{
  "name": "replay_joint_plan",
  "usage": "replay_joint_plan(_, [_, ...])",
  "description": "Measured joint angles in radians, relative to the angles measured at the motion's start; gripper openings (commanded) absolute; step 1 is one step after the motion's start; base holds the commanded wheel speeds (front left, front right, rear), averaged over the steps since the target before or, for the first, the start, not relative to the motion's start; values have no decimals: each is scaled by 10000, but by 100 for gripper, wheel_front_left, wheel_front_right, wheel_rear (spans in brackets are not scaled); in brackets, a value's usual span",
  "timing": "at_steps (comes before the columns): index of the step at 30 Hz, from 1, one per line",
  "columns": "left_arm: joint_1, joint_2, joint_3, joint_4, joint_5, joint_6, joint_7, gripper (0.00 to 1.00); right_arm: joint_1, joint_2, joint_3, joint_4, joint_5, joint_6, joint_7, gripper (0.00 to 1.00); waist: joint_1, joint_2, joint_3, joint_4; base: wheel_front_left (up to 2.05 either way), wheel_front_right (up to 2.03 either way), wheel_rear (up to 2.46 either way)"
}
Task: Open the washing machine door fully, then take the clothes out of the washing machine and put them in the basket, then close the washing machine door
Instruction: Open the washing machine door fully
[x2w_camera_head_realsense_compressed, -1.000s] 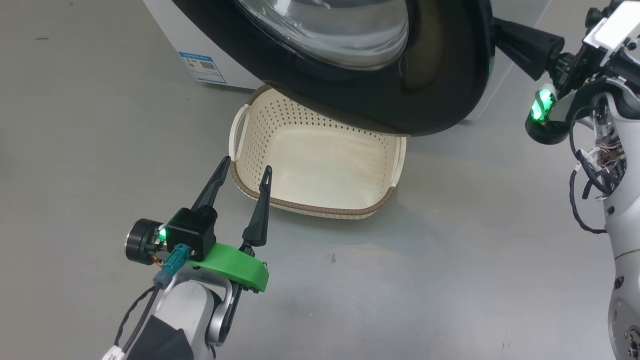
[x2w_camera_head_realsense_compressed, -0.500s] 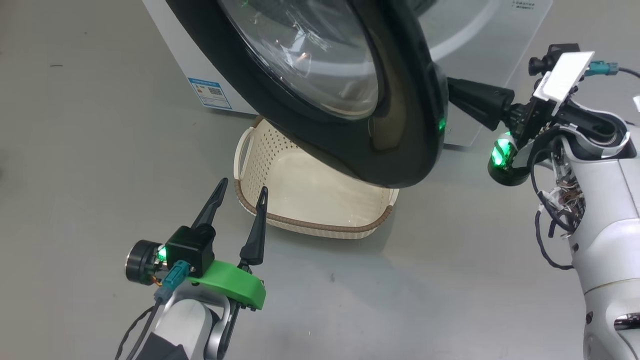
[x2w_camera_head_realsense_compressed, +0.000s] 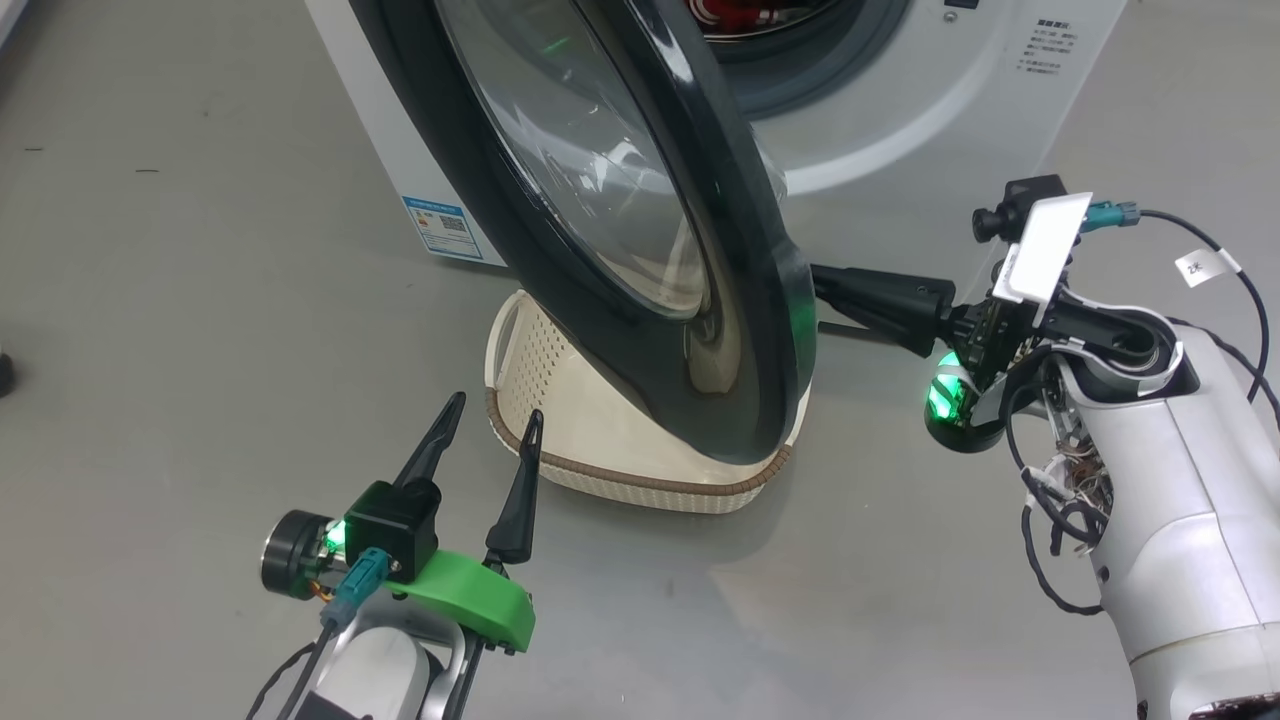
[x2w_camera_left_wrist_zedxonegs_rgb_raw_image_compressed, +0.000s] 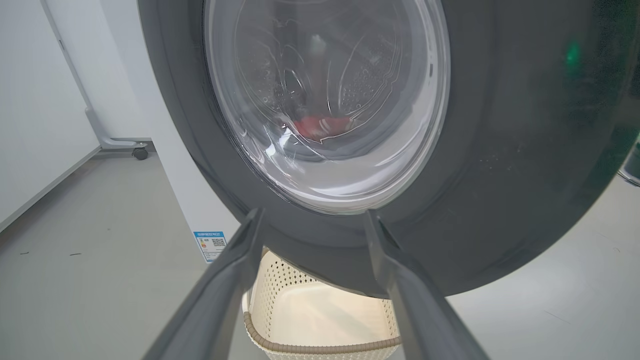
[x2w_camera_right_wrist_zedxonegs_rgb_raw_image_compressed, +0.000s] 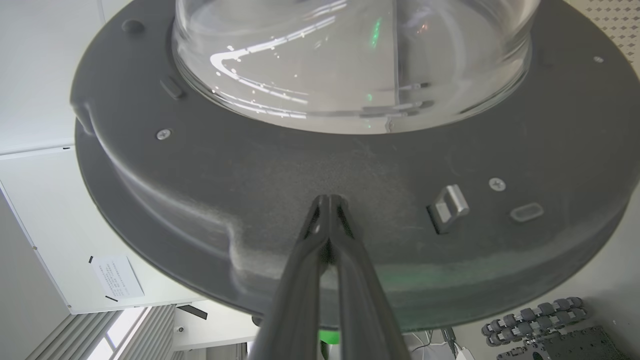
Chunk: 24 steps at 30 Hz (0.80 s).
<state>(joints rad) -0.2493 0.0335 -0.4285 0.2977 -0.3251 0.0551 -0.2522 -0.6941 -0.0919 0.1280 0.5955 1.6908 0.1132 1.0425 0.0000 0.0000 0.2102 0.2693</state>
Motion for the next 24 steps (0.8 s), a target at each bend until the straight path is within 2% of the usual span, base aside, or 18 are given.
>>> replay_joint_plan(24, [317,10,-209,-17,-109,-42,0,100,1400,215,1064,-1521,280,2,303,0,0,0,-409,1151,0,0,0])
